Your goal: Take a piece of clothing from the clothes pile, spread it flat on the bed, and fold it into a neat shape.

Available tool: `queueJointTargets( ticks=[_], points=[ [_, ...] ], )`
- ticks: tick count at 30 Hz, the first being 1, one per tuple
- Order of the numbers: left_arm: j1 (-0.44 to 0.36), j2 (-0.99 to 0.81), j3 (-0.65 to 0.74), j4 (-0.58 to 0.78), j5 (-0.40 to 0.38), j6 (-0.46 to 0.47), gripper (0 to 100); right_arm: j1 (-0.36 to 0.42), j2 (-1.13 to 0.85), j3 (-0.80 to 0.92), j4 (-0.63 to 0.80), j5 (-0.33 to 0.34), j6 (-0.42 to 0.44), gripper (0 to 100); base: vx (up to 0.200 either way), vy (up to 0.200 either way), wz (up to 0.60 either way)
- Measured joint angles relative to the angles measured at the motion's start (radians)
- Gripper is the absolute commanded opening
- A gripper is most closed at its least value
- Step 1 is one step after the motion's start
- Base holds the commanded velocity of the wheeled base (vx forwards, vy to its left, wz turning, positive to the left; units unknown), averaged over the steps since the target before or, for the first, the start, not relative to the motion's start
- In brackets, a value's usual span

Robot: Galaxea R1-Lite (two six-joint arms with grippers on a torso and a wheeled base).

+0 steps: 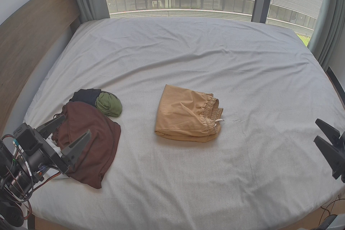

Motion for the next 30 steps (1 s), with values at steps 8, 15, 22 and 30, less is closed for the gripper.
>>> queueJointTargets(
  ticks=[8, 15, 22, 30],
  points=[
    [0.000, -0.106, 0.000, 0.069, -0.001, 0.001, 100, 0.000, -0.131, 0.000, 0.090, 0.000, 0.000, 100, 0.000, 0.000, 0.00],
    [-0.001, -0.277, 0.000, 0.289, 0.000, -0.004, 100, -0.001, -0.263, 0.000, 0.208, 0.000, 0.000, 100, 0.000, 0.000, 0.00],
    [-0.001, -0.562, 0.000, 0.669, 0.002, -0.018, 100, -0.009, -0.433, 0.000, 0.373, 0.000, 0.000, 100, 0.000, 0.000, 0.00],
    [-0.003, -0.940, 0.000, 1.001, 0.008, -0.060, 100, -0.036, -0.683, 0.000, 0.628, -0.008, 0.001, 100, 0.000, 0.000, 0.00]
  ],
)
